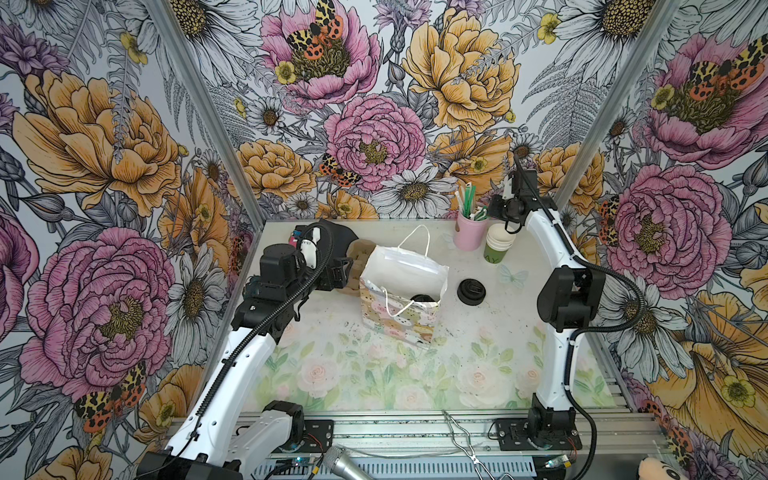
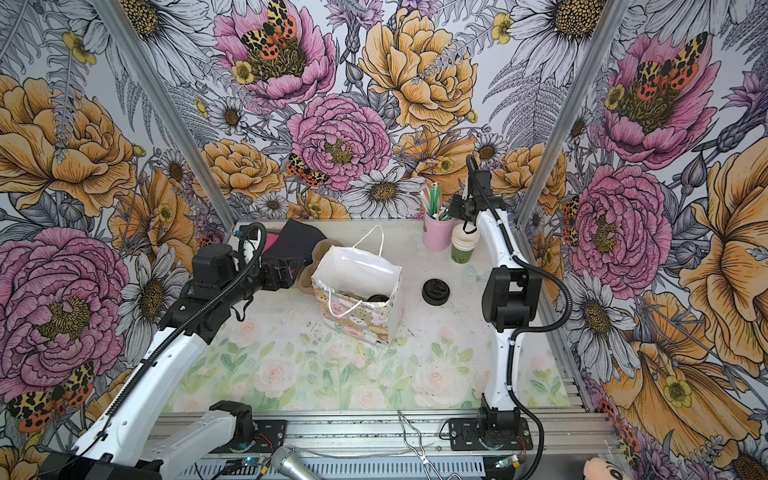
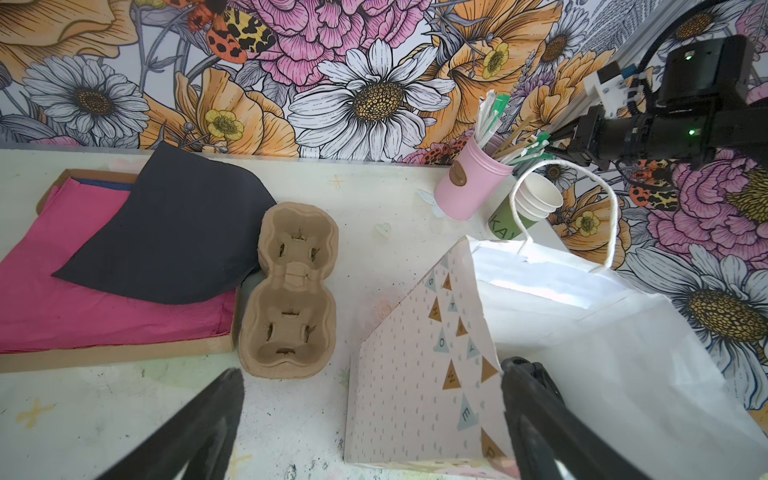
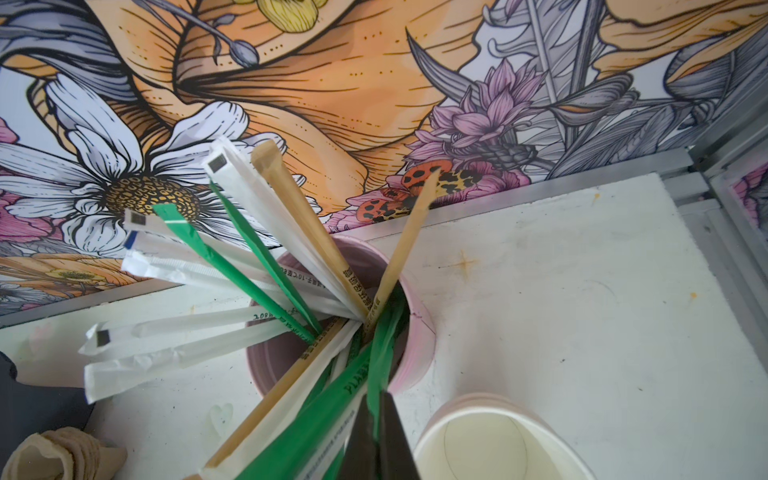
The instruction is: Pack the takeout coffee
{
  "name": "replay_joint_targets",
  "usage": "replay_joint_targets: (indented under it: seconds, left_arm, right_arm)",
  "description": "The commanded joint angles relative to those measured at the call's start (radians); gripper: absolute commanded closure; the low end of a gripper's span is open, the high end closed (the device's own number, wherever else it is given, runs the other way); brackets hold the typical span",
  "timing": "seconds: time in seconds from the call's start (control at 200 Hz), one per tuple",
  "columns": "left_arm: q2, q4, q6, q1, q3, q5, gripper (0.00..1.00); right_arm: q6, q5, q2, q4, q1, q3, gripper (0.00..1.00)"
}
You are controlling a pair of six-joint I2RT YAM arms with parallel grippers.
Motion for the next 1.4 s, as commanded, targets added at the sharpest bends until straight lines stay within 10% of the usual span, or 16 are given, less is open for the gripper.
replay_joint_targets:
  seconds: [0.0, 1.396]
  left_arm:
    - [-0.013, 0.030, 0.009, 0.011, -0.014, -0.012, 0.02]
    - [-0.006, 0.041, 0.001, 0.016, -0.017, 0.002, 0.01]
  right_arm:
    - [-0.020, -0.017, 0.015, 0.009, 0.007, 0.042, 0.99]
    - [-0.164, 0.074, -0.329, -0.017, 0.057, -0.105, 0.99]
